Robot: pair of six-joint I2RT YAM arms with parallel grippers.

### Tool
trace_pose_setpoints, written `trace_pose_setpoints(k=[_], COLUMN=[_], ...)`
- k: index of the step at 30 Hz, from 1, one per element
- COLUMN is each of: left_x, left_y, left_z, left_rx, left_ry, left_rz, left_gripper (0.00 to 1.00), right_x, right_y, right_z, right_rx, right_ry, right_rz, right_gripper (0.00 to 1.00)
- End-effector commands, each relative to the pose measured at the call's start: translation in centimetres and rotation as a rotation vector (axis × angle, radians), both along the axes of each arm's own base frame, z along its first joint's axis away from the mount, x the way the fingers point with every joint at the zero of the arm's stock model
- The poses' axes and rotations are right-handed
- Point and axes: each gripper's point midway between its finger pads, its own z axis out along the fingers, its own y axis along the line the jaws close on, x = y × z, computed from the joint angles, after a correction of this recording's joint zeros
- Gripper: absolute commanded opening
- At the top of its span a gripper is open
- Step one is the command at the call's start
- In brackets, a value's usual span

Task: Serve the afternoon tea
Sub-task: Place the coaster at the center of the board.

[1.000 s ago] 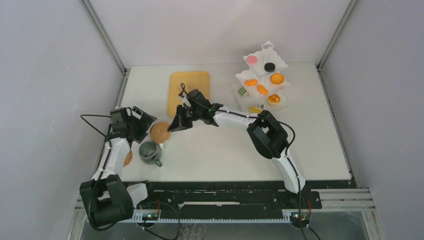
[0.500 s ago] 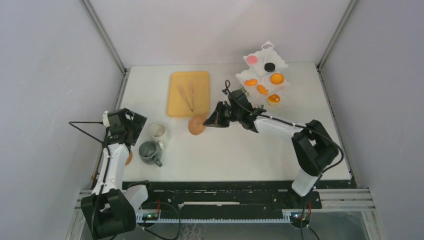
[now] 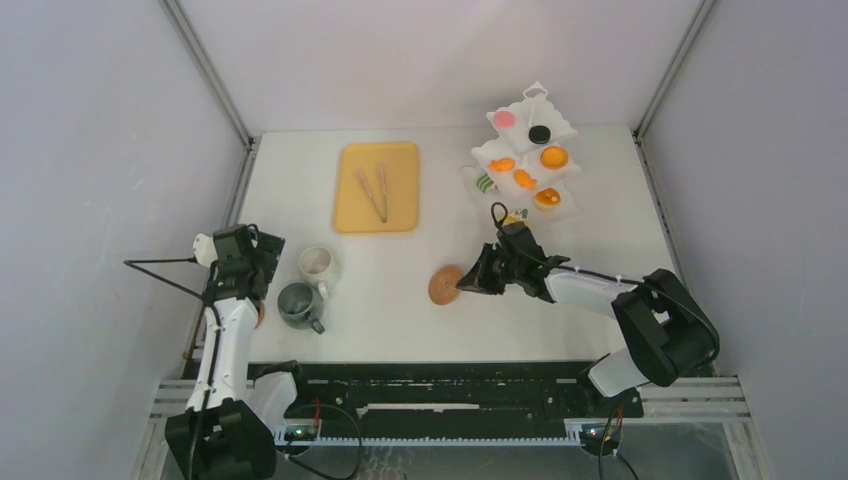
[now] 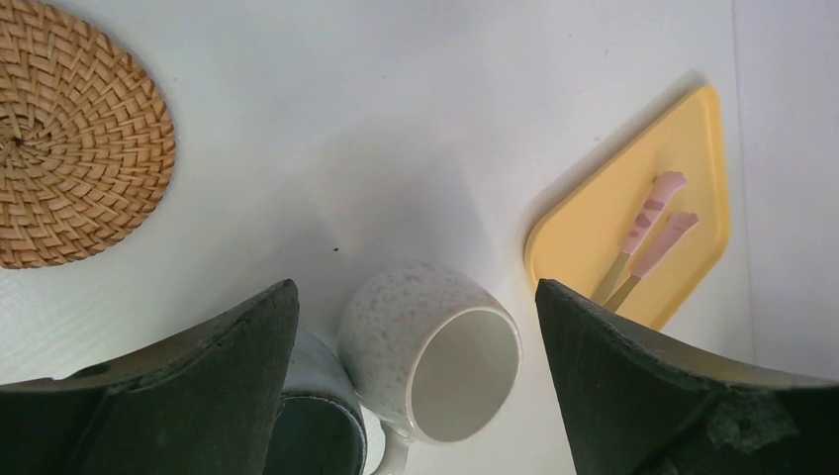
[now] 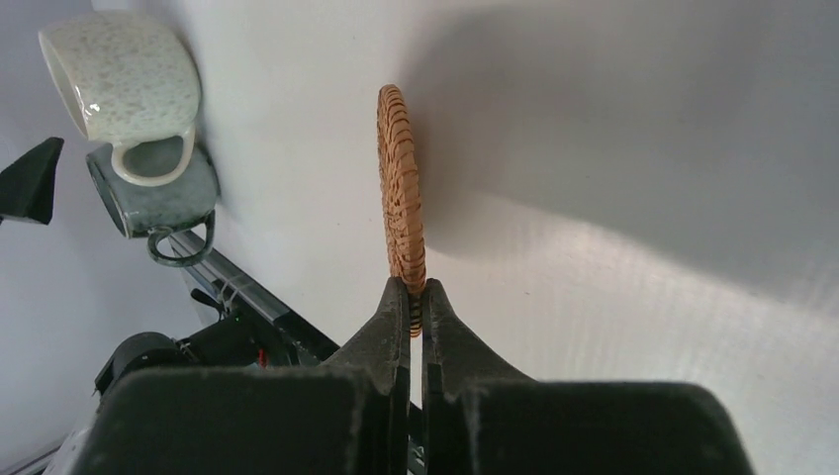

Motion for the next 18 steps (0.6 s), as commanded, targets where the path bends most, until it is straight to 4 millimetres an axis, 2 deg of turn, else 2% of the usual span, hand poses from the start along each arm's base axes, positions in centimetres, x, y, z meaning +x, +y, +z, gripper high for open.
trace_pose_setpoints(k=[1, 4, 9, 14, 18], left_x=[-0.6, -0.9, -1.0, -1.2, -1.4], left_y=[0.4, 0.4, 0.4, 0.4, 0.4], left_z=[-0.4, -0.6, -0.6, -0.7, -0.8], left_rx=[-0.004, -0.004, -0.007, -0.007, -0.007], left_ry=[-0.015, -0.013, -0.015, -0.015, -0.017], left_rz=[0.048, 0.056, 0.065, 0.069, 0.073], left_gripper=[0.94, 0.94, 0.94, 0.94, 0.94], right_x=[1.6, 1.7, 1.7, 1.6, 1.3], right_y=[-2.1, -3.8, -5.5, -7.4, -8.8], right_z=[0.8, -0.4, -2.2, -3.8, -4.3], right_rx=[-0.017, -0.056, -0.131, -0.207, -0.252], right_ry=[-0.086, -0.068, -0.027, 0.014, 0.042], right_rz=[-0.078, -0.122, -0.166, -0.213, -0.245], right_gripper=[0.00, 0.00, 0.09, 0.13, 0.23])
